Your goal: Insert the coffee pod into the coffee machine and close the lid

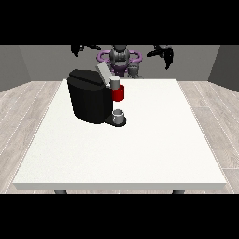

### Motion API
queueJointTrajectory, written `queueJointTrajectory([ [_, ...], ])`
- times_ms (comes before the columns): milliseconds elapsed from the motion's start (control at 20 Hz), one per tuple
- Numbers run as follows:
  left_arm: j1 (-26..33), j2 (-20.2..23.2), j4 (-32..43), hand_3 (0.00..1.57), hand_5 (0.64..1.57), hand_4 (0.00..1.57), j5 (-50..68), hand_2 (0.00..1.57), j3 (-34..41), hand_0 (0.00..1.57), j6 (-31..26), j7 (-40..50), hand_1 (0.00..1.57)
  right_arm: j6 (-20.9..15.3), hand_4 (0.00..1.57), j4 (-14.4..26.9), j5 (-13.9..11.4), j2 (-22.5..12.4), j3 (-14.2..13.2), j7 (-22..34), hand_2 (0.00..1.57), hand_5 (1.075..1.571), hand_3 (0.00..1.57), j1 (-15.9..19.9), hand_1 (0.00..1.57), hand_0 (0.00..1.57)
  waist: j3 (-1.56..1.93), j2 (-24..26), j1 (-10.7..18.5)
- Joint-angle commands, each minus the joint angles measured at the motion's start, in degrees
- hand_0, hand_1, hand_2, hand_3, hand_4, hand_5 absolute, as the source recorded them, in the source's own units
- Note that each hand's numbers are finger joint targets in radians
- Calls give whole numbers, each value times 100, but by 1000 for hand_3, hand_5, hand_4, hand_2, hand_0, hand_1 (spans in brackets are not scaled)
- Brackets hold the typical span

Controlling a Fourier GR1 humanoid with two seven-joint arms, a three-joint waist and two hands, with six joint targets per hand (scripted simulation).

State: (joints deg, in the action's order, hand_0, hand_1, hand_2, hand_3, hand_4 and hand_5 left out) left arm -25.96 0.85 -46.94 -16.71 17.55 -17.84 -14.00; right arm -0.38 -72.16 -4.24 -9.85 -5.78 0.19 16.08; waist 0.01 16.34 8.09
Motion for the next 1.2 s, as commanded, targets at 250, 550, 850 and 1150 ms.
queueJointTrajectory([
  [250, 420, -81, -1372, 0, 1571, 361, 575, 0, -562, 0, -233, 627, 0, -49, 0, 427, 317, -105, -396, 604, 0, 1571, 0, 771, 0, 0, 1, -385, 481],
  [550, 562, -84, -1898, 0, 1571, 265, 624, 0, -782, 0, 288, 380, 0, 137, 97, 678, 880, -67, -678, 595, 0, 1571, 0, 1450, 0, 0, 0, -1166, 279],
  [850, 951, 141, -2488, 0, 1571, 338, 929, 0, -746, 0, 96, 434, 0, 104, 0, 880, 737, -93, -438, 836, 0, 1571, 0, 1772, 0, 0, -2, -1412, 116],
  [1150, 1061, 170, -3027, 0, 1571, 381, 963, 0, -932, 0, 275, 732, 0, 166, 0, 1208, 720, 42, -320, 471, 0, 1571, 0, 2053, 0, 0, -1, -1713, 147],
])
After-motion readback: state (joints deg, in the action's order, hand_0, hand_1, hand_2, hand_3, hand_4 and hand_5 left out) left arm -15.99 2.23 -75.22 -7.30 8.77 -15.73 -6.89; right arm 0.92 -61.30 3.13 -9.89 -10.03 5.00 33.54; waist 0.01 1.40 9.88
